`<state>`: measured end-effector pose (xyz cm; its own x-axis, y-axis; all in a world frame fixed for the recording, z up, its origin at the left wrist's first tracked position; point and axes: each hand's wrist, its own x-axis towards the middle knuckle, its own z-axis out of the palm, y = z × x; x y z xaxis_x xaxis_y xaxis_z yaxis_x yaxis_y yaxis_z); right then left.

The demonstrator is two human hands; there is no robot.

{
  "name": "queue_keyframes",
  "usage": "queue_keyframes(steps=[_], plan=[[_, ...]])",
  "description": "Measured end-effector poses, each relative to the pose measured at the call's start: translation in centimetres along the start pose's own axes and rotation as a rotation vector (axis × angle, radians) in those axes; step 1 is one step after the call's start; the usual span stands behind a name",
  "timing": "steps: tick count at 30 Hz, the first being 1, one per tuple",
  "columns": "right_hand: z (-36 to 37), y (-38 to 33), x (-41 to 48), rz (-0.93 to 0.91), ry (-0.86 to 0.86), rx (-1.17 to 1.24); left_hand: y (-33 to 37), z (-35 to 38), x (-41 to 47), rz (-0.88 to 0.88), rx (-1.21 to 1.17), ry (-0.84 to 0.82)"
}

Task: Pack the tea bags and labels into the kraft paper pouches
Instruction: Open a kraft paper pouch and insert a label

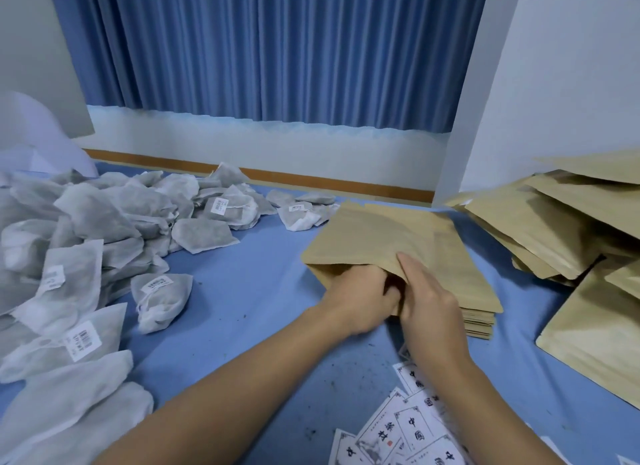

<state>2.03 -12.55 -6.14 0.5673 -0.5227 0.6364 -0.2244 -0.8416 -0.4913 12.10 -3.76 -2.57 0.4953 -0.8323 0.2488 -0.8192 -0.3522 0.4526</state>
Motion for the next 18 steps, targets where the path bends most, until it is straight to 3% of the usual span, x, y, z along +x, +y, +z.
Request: queue_keyframes(steps=[3,6,11,15,18], plan=[[0.3,0.7,0.1,0.042,-0.078,-0.023,-2.1,-0.1,-3.0,0.093,-0.051,0.358],[0.6,0.7,0.1,0.063,-0.132,-0.078,-5.8,-1.2,-4.0,-0.039,0.025,0.658],[0.5,0.8,-0.1,0.069,-0.21,-0.094,-12.2,-4.3,-5.8,-0.608,0.409,0.57],[0.6,0.7,-0.4,0.034,-0.215,-0.089,-15.2,-5.4,-7.9,-0.941,0.321,0.451],[0.7,0.5,-0.5,0.026,-0.232,-0.091,-15.3,-5.3,-7.9,-0.991,0.265,0.378]])
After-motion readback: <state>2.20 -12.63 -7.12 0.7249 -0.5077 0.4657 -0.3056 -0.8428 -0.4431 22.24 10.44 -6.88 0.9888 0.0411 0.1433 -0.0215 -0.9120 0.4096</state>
